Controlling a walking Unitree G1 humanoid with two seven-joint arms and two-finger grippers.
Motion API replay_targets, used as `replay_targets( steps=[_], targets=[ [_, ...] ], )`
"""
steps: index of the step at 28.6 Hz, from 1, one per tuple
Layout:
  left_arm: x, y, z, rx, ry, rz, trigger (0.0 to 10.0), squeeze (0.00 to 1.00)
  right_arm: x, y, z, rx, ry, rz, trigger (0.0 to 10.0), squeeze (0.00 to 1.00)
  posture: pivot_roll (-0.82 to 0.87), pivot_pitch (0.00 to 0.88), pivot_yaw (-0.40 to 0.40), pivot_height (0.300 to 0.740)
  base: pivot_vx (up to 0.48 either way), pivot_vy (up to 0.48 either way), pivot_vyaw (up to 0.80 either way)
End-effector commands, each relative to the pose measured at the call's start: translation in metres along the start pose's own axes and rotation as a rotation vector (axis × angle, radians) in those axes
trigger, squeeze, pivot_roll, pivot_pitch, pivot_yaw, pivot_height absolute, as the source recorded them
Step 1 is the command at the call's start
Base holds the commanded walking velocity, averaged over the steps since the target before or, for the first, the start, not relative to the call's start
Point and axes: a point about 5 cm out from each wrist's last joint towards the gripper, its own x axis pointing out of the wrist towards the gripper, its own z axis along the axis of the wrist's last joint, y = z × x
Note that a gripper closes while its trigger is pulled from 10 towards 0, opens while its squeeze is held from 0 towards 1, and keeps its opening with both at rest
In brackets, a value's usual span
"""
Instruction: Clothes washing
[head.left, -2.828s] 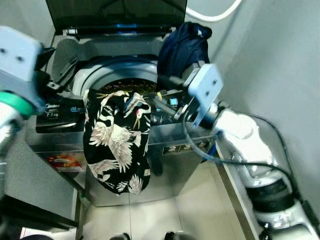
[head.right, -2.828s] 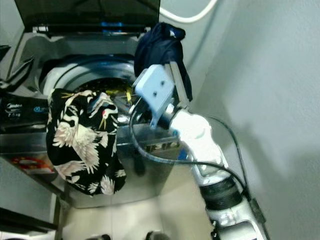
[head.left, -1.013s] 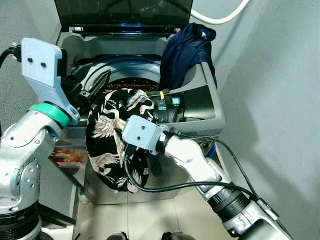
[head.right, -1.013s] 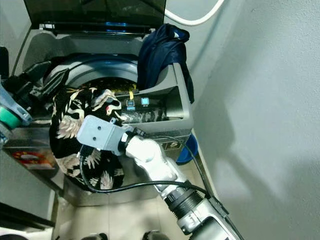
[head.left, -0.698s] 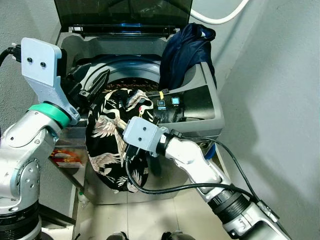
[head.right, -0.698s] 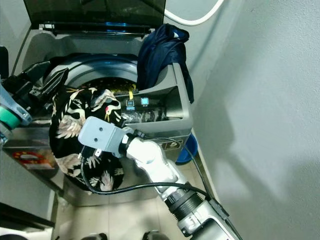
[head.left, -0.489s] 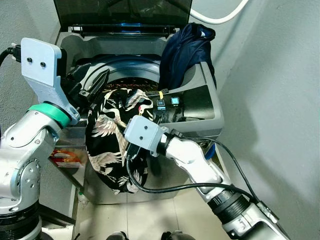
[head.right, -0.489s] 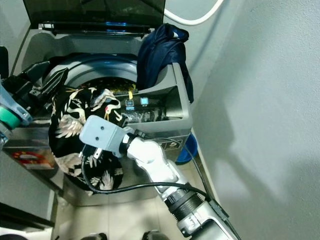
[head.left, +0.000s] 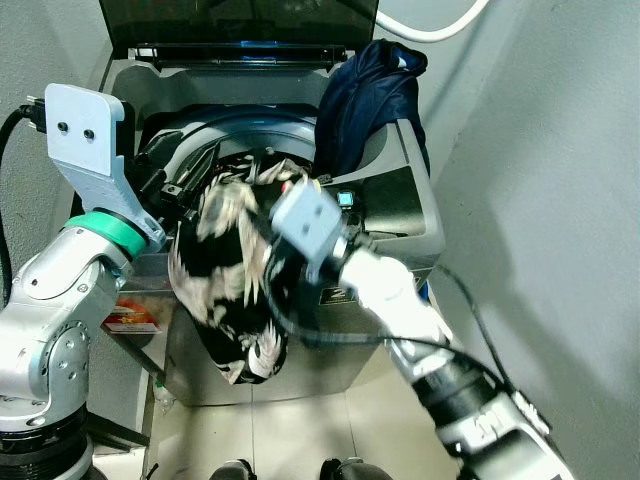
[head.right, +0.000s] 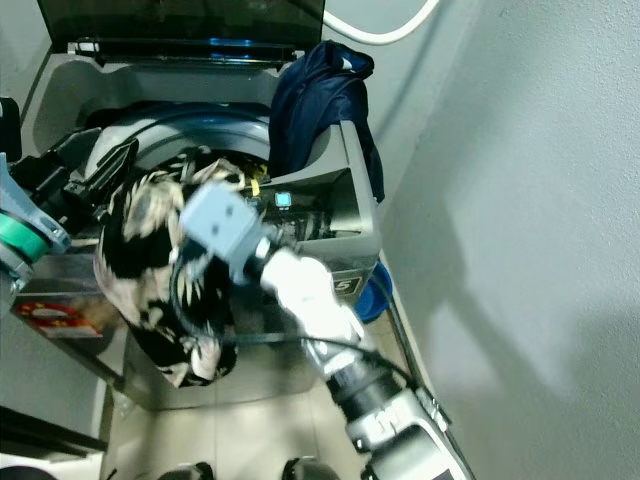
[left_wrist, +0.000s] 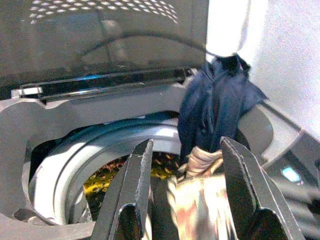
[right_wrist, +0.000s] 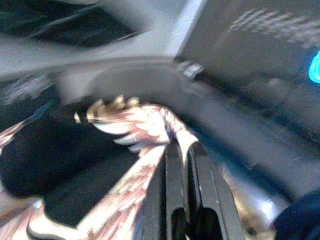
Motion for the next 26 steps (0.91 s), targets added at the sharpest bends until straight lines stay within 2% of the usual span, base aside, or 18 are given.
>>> replay_targets(
  steps=[1,2,5,6,7,8,10,11,13,15,16,17,19,20,21,23,24,26],
  targets=[
    [0.000,-0.009,0.010,-0.012,-0.062,-0.040,10.0,0.00,0.008,-0.010,0.010,0.017,-0.055,-0.066,10.0,0.00,0.04,0.110,0.006,0.740,0.000,0.000,0.00],
    [0.002,-0.014,0.019,-0.033,-0.128,-0.034,10.0,0.00,0.020,-0.017,0.017,0.002,-0.061,-0.111,10.0,0.00,0.05,0.106,-0.003,0.740,0.000,0.000,0.00],
    [0.002,-0.014,0.019,-0.033,-0.128,-0.034,10.0,0.00,0.020,-0.017,0.017,0.002,-0.061,-0.111,10.0,0.00,0.05,0.106,-0.003,0.740,0.000,0.000,0.00],
    [0.003,-0.016,0.029,-0.041,-0.183,-0.021,10.0,0.00,0.028,-0.021,0.021,0.003,-0.060,-0.150,10.0,0.00,0.06,0.104,-0.012,0.740,0.000,0.000,0.00],
    [0.003,-0.016,0.029,-0.041,-0.183,-0.021,10.0,0.00,0.028,-0.021,0.021,0.003,-0.060,-0.150,10.0,0.00,0.06,0.104,-0.012,0.740,0.000,0.000,0.00],
    [0.002,-0.021,0.037,-0.040,-0.223,-0.039,10.0,0.00,0.041,-0.026,0.031,0.008,-0.068,-0.222,10.0,0.00,0.07,0.099,-0.023,0.740,0.000,0.000,0.00],
    [-0.002,-0.027,0.040,-0.027,-0.236,-0.071,10.0,0.00,0.059,-0.036,0.059,0.036,-0.121,-0.386,10.0,0.00,0.09,0.092,-0.029,0.740,0.000,0.000,0.00],
    [-0.004,-0.028,0.038,-0.026,-0.228,-0.076,10.0,0.00,0.062,-0.042,0.069,0.059,-0.153,-0.463,10.0,0.00,0.09,0.090,-0.030,0.740,0.000,0.000,0.00],
    [-0.004,-0.028,0.037,-0.027,-0.222,-0.074,10.0,0.00,0.062,-0.045,0.074,0.076,-0.171,-0.506,10.0,0.00,0.09,0.090,-0.030,0.740,0.000,0.000,0.00],
    [-0.005,-0.029,0.035,-0.030,-0.215,-0.074,10.0,0.00,0.064,-0.043,0.074,0.061,-0.165,-0.498,10.0,0.00,0.09,0.088,-0.031,0.740,0.000,0.000,0.00],
    [-0.005,-0.029,0.034,-0.032,-0.208,-0.075,10.0,0.00,0.065,-0.034,0.064,0.001,-0.100,-0.433,10.0,0.00,0.08,0.088,-0.026,0.740,0.000,0.000,0.00],
    [-0.005,-0.029,0.034,-0.032,-0.208,-0.075,10.0,0.00,0.065,-0.034,0.064,0.001,-0.100,-0.433,10.0,0.00,0.08,0.088,-0.026,0.740,0.000,0.000,0.00],
    [-0.005,-0.029,0.033,-0.037,-0.203,-0.074,10.0,0.00,0.065,-0.025,0.050,-0.035,-0.036,-0.367,10.0,0.00,0.08,0.089,-0.024,0.740,0.000,0.000,0.00],
    [-0.005,-0.029,0.031,-0.042,-0.195,-0.077,10.0,0.00,0.060,-0.018,0.032,-0.060,0.027,-0.317,10.0,0.00,0.07,0.093,-0.016,0.740,0.000,0.000,0.00],
    [-0.005,-0.029,0.031,-0.042,-0.195,-0.077,10.0,0.00,0.060,-0.018,0.032,-0.060,0.027,-0.317,10.0,0.00,0.07,0.093,-0.016,0.740,0.000,0.000,0.00],
    [-0.003,-0.031,0.028,-0.054,-0.177,-0.087,10.0,0.00,0.046,-0.011,0.002,-0.098,0.100,-0.248,10.0,0.00,0.06,0.094,-0.006,0.740,0.000,0.000,0.00],
    [-0.003,-0.031,0.026,-0.057,-0.171,-0.089,10.0,0.00,0.043,-0.008,-0.004,-0.118,0.117,-0.199,10.0,0.29,0.05,0.094,-0.003,0.740,0.000,0.000,0.00],
    [-0.003,-0.031,0.026,-0.057,-0.171,-0.089,10.0,0.00,0.043,-0.008,-0.004,-0.118,0.117,-0.199,10.0,0.29,0.05,0.094,-0.003,0.740,0.000,0.000,0.00]
  ],
)
